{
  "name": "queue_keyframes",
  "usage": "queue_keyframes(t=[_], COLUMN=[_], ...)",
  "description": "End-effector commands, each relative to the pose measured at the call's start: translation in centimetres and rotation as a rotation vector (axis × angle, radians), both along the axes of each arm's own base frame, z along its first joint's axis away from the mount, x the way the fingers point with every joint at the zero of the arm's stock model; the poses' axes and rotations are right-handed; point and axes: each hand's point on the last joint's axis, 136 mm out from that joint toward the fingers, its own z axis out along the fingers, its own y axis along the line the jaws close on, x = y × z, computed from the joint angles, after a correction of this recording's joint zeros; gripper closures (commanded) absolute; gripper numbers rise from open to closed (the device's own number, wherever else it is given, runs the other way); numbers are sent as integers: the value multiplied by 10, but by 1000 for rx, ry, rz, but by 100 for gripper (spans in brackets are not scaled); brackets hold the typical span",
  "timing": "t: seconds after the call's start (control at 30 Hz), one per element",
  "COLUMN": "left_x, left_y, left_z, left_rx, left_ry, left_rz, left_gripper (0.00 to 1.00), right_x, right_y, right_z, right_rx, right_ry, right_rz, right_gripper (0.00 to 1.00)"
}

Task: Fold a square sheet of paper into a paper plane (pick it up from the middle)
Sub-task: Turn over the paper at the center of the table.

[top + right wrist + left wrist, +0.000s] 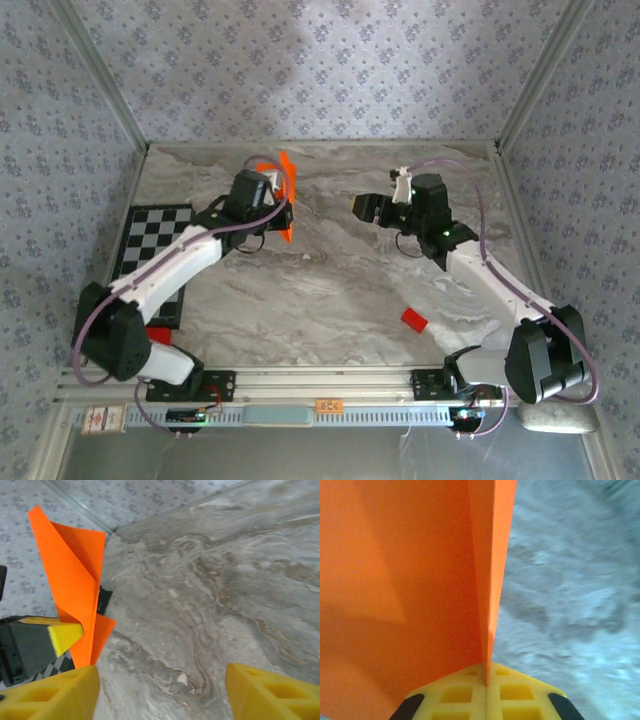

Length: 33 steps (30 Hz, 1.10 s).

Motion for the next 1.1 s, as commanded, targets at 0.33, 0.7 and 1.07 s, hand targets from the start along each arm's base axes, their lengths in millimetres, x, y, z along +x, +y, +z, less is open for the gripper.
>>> queue_keyframes(t=[0.33,0.7,1.07], left_x=[21,29,23], left_y=[52,31,17], left_z=[-94,-148,-158], left_rx=[941,1059,960], left_ry=[152,220,259], left_rz=[110,91,129], left_gripper=[96,92,80], right_x=[-2,-2,3], right_y=[-50,-58,-50], right_z=[-30,-43,-54], right_rx=[-195,-178,-145], right_ry=[-1,49,108], right_rz=[-132,-146,-122], right_gripper=[20,20,21])
